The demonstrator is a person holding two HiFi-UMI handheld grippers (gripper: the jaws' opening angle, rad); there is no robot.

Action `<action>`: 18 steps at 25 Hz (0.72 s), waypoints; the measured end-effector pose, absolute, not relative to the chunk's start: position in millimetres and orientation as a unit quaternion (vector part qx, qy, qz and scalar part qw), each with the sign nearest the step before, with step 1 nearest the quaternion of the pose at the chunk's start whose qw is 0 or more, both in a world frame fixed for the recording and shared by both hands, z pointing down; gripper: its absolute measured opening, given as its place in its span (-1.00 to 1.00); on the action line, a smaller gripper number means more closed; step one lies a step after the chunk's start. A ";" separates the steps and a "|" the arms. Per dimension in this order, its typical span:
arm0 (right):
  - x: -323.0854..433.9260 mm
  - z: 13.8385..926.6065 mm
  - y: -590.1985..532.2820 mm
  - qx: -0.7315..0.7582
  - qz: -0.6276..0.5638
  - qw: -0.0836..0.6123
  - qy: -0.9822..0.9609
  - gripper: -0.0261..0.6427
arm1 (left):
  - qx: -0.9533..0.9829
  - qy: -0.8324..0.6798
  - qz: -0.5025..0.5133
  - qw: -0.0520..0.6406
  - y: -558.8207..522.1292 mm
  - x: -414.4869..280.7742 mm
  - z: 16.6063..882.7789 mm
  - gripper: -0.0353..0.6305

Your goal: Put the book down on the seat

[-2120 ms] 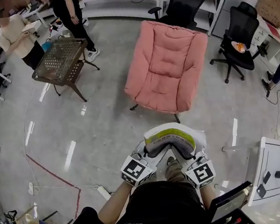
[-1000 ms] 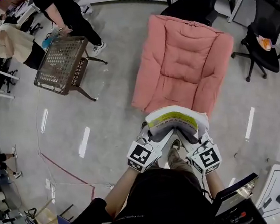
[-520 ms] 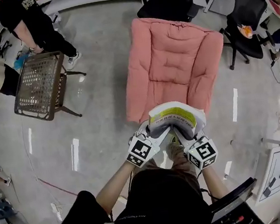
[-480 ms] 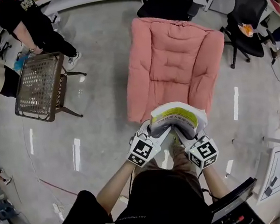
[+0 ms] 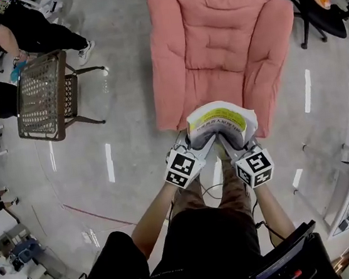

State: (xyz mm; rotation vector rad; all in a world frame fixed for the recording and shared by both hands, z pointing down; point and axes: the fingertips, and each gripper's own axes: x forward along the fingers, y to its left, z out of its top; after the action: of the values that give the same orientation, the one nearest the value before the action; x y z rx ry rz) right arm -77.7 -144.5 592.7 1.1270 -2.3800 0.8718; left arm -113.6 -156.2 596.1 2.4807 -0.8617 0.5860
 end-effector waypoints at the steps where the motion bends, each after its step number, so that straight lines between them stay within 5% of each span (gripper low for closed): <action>1: -71.0 606.9 -144.6 0.403 0.320 0.185 -0.837 -0.59 | 0.896 -0.310 0.219 0.231 -156.4 -106.9 610.1 -0.46; 18: -69.7 804.9 -117.4 0.368 0.388 0.193 -0.823 -0.63 | 0.869 -0.308 0.246 0.301 -129.3 -106.8 812.6 -0.43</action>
State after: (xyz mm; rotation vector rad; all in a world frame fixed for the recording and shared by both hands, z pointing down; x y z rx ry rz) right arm -69.7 -117.4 804.9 1.0328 -2.3079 1.0892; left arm -106.8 -129.3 812.6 2.3050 -0.8166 0.6523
